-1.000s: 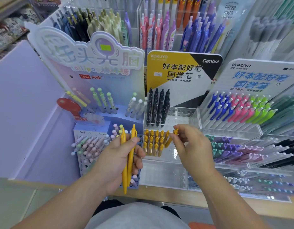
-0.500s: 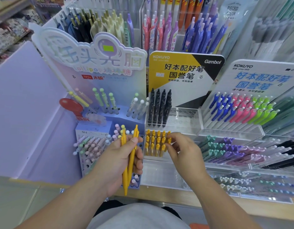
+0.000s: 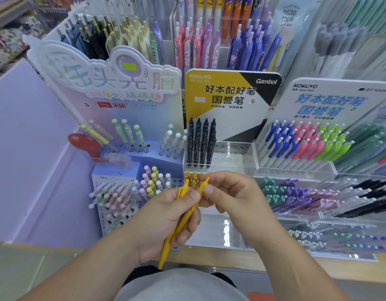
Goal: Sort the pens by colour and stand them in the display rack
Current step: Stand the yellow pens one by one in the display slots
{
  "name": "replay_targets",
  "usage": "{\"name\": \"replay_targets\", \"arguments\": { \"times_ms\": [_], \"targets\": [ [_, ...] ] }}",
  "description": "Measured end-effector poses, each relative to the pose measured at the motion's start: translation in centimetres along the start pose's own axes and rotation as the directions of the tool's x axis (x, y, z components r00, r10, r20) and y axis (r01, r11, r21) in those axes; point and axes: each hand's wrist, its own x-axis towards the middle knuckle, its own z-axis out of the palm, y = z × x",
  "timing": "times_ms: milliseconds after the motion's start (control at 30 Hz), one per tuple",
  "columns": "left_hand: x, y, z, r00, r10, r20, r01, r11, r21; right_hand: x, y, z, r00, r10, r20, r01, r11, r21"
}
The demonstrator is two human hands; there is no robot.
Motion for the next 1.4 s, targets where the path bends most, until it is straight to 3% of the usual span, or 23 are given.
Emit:
{"name": "replay_targets", "arguments": {
  "times_ms": [167,333,433,667,900,1000,1300,1400],
  "targets": [
    [0.3,-0.2,0.0,0.998,-0.051,-0.025,0.051,0.999,0.002,-0.3,0.3,-0.4,0.999,-0.031,-0.005,0.031,0.999,0.013],
    [1.3,-1.1,-1.0,0.952,-0.093,-0.293,0.081,0.995,-0.053,-0.1,-1.0,-2.6,0.958,-0.094,-0.270,0.084,0.995,-0.046],
    [1.4,-1.5,-1.8,0.917,-0.109,-0.383,0.081,0.993,-0.088,0.0,-1.7,-4.0,0.922,-0.199,-0.332,0.126,0.966,-0.228],
    [0.9,-1.3,-2.2,0.941,-0.023,-0.338,-0.077,0.956,-0.282,0.4,1.6,-4.5,0.915,-0.317,-0.248,0.095,0.770,-0.631],
    [1.0,-1.7,-2.4,0.900,0.096,-0.426,-0.137,0.988,-0.068,0.4,5.2,-3.9,0.901,-0.432,-0.025,0.211,0.490,-0.846],
    [0.8,-1.8,-2.3,0.901,0.098,-0.422,-0.119,0.993,-0.024,0.5,6.8,-3.7,0.895,-0.446,0.031,0.242,0.426,-0.872],
    [0.2,-1.6,-1.7,0.919,0.150,-0.364,-0.117,0.987,0.111,0.7,7.2,-3.5,0.921,-0.388,0.021,0.197,0.421,-0.885],
    [0.3,-1.6,-1.3,0.925,0.168,-0.341,-0.113,0.978,0.175,0.0,5.6,-3.1,0.944,-0.308,-0.118,0.099,0.605,-0.790]
  ]
}}
